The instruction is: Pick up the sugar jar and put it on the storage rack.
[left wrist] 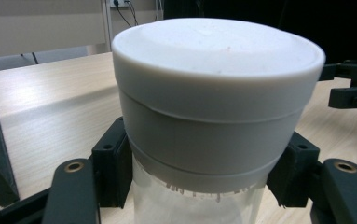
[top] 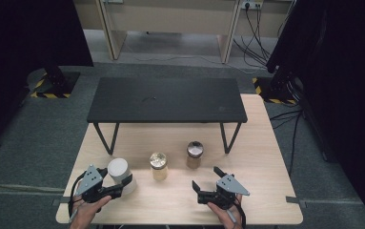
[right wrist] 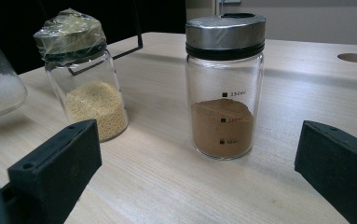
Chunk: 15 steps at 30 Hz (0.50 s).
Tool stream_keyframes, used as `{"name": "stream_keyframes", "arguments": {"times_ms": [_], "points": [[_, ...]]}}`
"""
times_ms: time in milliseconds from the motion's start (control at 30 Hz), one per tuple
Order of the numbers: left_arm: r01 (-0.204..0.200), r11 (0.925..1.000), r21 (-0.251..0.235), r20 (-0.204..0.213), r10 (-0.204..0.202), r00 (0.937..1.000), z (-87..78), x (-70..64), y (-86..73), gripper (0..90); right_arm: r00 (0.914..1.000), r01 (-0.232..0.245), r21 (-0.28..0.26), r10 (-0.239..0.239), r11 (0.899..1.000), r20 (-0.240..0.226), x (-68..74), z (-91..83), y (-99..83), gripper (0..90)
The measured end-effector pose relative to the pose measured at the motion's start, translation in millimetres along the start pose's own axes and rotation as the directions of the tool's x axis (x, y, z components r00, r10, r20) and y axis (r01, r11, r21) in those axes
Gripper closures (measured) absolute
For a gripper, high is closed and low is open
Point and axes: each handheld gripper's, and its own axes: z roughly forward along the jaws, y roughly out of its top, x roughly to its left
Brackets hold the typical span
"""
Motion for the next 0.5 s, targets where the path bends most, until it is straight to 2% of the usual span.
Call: {"name": "stream_keyframes", "arguments": {"times_ms": [233,500], "points": [[0.0,0.9997,0.024,0.009,0.0,1.0,3.7,-0.7,11.0,34.9,1.0,0.001,0.001,-0.001,1.0,-0.002,0.0,0.2,0.1,0.6],[0.001,0.9998,0.018,0.019,-0.002,0.9998,4.1,2.4,28.1,34.9,1.0,0.001,0.002,-0.001,1.0,-0.002,0.0,0.9,0.3,0.7]]}}
